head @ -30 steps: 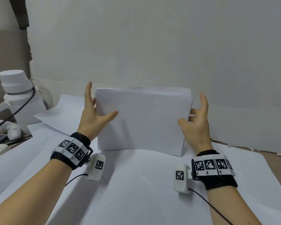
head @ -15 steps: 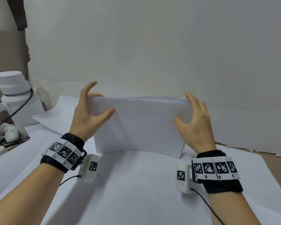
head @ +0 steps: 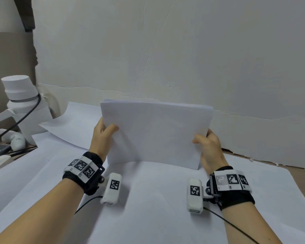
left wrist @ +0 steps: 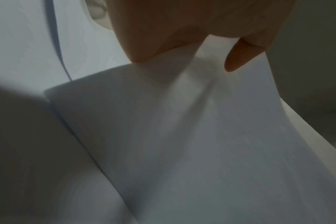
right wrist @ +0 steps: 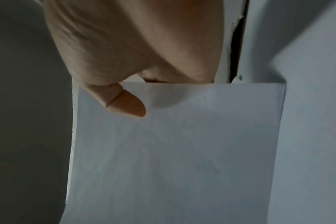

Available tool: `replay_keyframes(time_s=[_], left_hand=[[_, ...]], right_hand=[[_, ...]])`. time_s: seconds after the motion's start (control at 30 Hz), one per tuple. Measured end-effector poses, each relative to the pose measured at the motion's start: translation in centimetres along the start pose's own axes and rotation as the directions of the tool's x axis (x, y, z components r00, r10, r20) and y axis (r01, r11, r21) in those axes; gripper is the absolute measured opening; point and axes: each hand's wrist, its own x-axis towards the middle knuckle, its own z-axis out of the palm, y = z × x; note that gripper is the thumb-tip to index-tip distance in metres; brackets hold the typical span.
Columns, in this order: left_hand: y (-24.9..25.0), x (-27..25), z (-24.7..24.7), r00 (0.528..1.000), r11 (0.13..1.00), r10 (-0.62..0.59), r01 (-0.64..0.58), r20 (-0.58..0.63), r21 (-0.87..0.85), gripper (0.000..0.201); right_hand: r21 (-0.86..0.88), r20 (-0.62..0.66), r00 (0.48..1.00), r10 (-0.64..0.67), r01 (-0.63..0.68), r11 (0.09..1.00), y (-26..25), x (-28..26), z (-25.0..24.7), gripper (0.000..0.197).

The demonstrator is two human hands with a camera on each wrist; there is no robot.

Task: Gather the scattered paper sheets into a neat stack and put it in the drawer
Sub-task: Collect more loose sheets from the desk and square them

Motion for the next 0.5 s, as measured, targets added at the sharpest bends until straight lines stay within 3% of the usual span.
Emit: replay_keyframes(time_s=[0.1,0.2,0.27,0.43,0.5], left_hand=[[-0.1,0.1,-0.3,0.998,0.998,-0.055,0.055,-0.034,-0.023,0.040],[-0.4,0.0,-0.6,0.992,0.992,-0.124,0.124,-0.025,0.009,0.060],[-0.3,-0.3,-0.7,0.989,0.988,-0.147,0.147,-0.002,0.044,0.066],[0.2,-0.4,-0.1,0.989,0.981,-0.145,0.141,0.022,0.132,0.038],[0.4,-0.3,0.1,0.991,0.979,-0.133,0.130,0.008,0.157,0.035]], right_hand=[[-0.031,0.011,1.000,-0.008,0.009,0.999,0.1,0.2,0.0,0.034],[-0.017,0.016,0.998,0.054,-0.054,0.998,0.4,0.4,-0.6,0.049],[-0.018,0.037,0.994,0.100,-0.099,0.995,0.7,0.6,-0.9,0.041],[-0.272,0.012,0.999,0.050,-0.045,0.961,1.0,0.2,-0.5,0.008],[-0.369,0.029,1.000,-0.001,0.011,0.929,0.6,0.1,-0.4,0.007]])
